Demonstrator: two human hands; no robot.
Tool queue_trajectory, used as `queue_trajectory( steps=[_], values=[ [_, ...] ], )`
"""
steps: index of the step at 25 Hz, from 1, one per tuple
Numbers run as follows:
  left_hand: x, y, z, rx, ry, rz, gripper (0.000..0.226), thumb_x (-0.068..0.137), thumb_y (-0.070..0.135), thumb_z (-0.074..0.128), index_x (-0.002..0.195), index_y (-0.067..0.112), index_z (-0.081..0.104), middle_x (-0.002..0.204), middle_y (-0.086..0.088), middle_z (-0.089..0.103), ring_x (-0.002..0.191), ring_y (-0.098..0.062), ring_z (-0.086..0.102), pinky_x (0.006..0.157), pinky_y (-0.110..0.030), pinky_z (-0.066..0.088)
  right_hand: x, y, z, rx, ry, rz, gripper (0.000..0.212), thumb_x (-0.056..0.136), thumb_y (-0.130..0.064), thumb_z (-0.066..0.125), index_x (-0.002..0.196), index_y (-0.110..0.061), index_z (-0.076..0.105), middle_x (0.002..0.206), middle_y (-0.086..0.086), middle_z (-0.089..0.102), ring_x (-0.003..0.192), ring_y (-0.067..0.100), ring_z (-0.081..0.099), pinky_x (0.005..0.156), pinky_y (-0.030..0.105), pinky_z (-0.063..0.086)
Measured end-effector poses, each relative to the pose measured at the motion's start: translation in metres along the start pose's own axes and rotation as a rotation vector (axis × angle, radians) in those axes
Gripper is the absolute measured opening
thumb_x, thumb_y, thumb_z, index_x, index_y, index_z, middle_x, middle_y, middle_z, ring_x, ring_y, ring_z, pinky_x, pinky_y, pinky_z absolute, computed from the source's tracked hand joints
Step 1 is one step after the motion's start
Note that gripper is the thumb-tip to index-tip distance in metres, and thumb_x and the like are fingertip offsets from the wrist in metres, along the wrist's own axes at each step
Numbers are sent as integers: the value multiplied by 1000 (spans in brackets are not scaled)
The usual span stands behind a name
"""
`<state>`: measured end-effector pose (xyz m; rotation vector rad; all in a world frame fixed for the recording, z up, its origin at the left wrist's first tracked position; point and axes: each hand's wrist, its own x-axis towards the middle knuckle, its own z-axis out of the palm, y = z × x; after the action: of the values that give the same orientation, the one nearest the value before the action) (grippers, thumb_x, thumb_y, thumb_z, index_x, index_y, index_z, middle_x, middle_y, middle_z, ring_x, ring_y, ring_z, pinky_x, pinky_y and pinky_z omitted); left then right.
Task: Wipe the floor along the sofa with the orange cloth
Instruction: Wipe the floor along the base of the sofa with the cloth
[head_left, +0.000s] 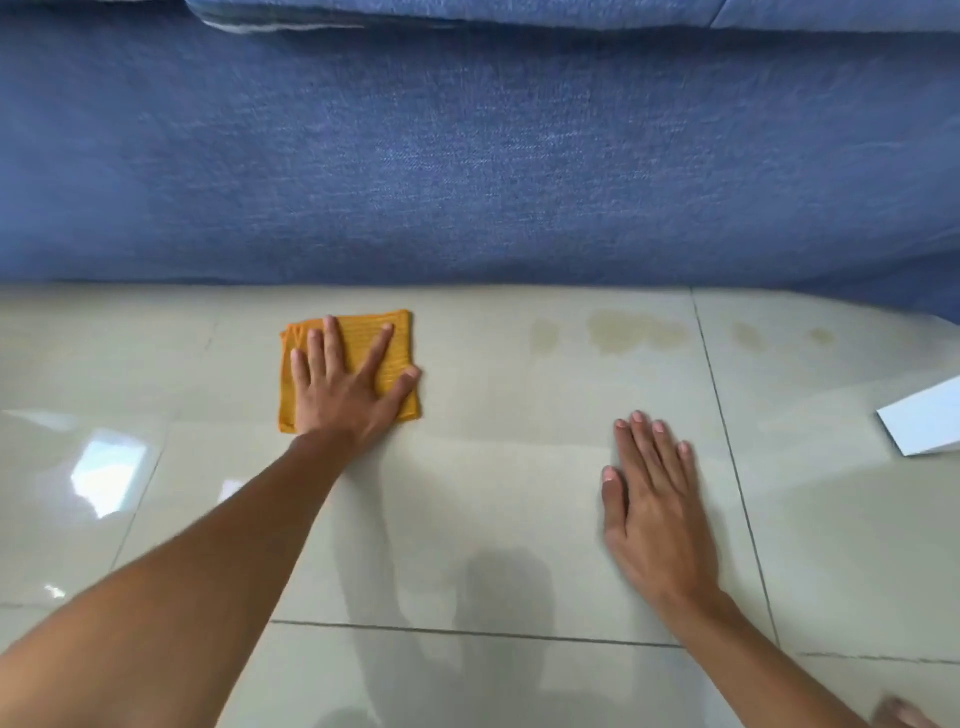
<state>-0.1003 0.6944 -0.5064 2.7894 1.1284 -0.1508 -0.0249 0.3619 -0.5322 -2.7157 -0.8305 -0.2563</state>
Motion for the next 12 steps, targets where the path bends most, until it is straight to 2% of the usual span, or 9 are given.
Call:
queue_trajectory(
  steps=[2,5,7,9,12],
  values=[
    [-6,46,4,3,-7,105,74,83,81,14,151,53,5,164,-16,-7,151,-35,-4,122,-53,-4,1,2,-1,24,-4,-9,53,100,-28,36,148,-6,43,158,11,38,150,27,30,123,49,21],
    [-71,82,13,6,1,248,73,84,80,22,151,52,13,164,-19,0,151,-36,1,122,-54,3,4,9,-5,102,-41,-22,56,99,-33,37,148,-7,45,157,10,40,148,27,33,123,42,16],
    [-130,71,18,11,-5,331,72,84,80,26,150,53,15,165,-16,1,152,-33,1,122,-52,7,7,18,-12,125,-67,-48,58,97,-36,38,146,-5,47,155,12,43,146,28,37,122,36,15],
    [-163,39,18,19,-24,358,72,84,81,27,150,54,15,165,-12,1,152,-30,0,121,-50,8,11,33,-21,85,-66,-53,60,97,-37,38,144,-2,49,153,14,46,144,28,40,121,36,18],
    [-136,-2,10,50,-18,213,75,80,84,14,149,55,10,165,-11,-2,152,-29,-1,122,-49,6,17,61,-26,26,-33,22,60,96,-38,36,142,-2,51,150,16,49,142,30,43,122,36,12]
  ],
)
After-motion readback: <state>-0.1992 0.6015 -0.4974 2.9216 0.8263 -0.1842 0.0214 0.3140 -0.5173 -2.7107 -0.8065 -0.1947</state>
